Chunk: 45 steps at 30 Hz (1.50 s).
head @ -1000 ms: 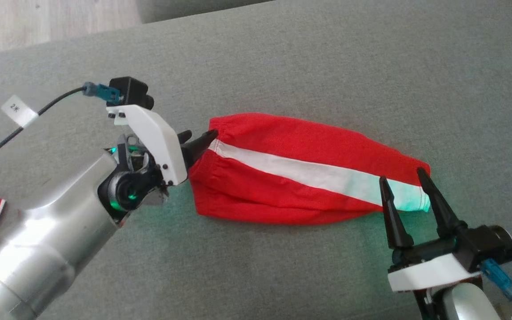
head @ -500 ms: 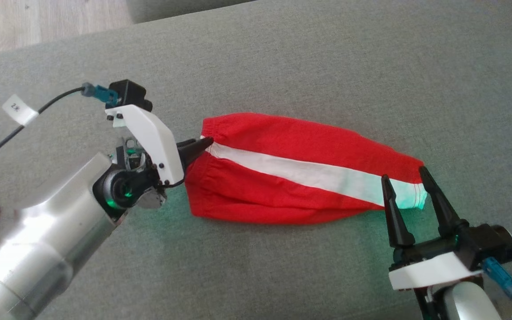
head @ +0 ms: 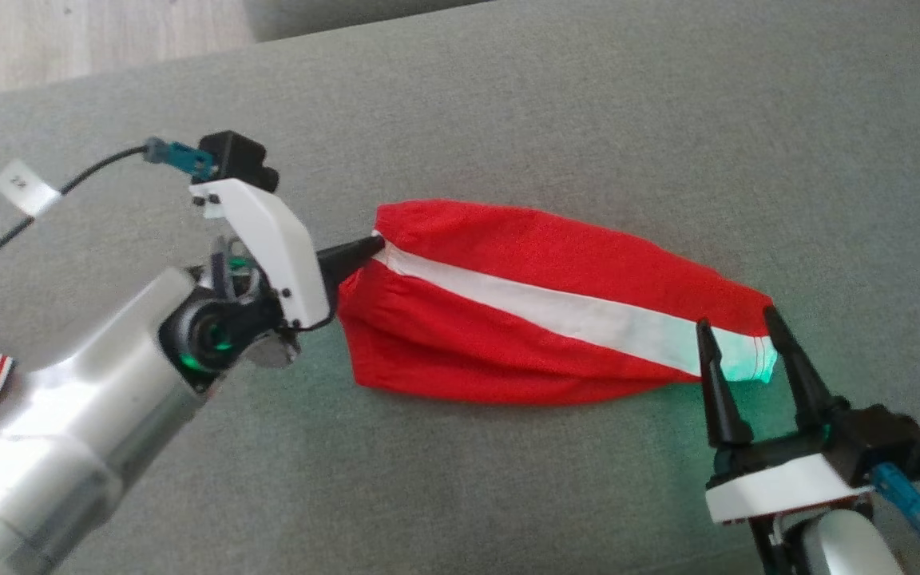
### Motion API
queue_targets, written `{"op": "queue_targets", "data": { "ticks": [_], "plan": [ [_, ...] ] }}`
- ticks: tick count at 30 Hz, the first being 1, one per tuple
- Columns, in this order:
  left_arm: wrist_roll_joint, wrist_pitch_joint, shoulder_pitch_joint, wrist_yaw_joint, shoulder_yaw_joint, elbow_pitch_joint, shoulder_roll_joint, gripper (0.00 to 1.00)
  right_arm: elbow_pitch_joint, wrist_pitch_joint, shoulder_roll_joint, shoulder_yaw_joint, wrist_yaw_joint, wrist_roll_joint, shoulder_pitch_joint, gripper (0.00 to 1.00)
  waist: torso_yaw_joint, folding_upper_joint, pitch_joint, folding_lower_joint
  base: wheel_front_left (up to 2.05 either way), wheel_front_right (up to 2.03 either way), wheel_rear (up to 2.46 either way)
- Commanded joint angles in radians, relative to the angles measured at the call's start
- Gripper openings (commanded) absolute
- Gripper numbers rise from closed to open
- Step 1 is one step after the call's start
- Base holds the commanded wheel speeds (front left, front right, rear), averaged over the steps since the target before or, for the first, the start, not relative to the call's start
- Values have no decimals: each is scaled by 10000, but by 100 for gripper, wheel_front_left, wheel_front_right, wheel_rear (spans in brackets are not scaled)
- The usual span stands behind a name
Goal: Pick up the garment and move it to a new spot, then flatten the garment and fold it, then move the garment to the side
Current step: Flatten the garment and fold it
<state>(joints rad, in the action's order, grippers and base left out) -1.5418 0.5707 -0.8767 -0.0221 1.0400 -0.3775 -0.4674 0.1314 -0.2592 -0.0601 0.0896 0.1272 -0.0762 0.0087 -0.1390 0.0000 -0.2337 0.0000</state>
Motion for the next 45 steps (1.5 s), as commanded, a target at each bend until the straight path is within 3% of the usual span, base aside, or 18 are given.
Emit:
{"op": "queue_targets", "data": {
  "ticks": [1, 9, 17, 21, 22, 23, 25, 34, 36, 45],
  "plan": [
    [-27, -101, -565, -75, -550, 234, -570, 0, -138, -26, -43, 293, 35, -102, -170, 100, 83, 0, 90, 0, 0, 0, 0],
    [11, -294, -576, -232, -825, 302, -1138, 0, 1102, -26, -136, 427, 35, -1041, -155, 100, 362, 0, 304, 0, 0, 0, 0],
    [-6, -415, -489, -261, -876, 392, -1080, 0, 1855, -26, -491, 1052, 35, -2389, -417, 100, 586, 0, 356, 0, 0, 0, 0],
    [14, -502, -439, -305, -889, 363, -1048, 0, 1668, -26, -563, 1078, 35, -2424, -439, 96, 629, 0, 407, 0, 0, 0, 0],
    [32, -519, -429, -330, -881, 359, -1043, 0, 1616, -26, -561, 1084, 35, -2436, -439, 72, 638, 0, 418, 0, 0, 0, 0],
    [73, -580, -425, -365, -884, 360, -1035, 0, 1573, -26, -557, 1096, 35, -2476, -430, 35, 646, 0, 430, 0, 0, 0, 0],
    [103, -628, -391, -397, -869, 330, -1004, 0, 1539, -26, -572, 1156, 35, -2567, -404, 0, 661, 0, 460, 0, 0, 0, 0],
    [206, -641, -350, -563, -786, 216, -955, 0, 1579, -26, -715, 1046, 35, -2719, -351, 0, 731, 0, 551, 0, 0, 0, 0],
    [230, -659, -331, -610, -768, 176, -940, 0, 1628, -26, -651, 905, 35, -2736, -274, 100, 748, 0, 584, 0, 0, 0, 0],
    [264, -629, -282, -705, -699, 32, -852, 0, 2071, -26, -532, 1046, 35, -3285, -181, 100, 805, 0, 706, 0, 0, 0, 0]
  ]
}}
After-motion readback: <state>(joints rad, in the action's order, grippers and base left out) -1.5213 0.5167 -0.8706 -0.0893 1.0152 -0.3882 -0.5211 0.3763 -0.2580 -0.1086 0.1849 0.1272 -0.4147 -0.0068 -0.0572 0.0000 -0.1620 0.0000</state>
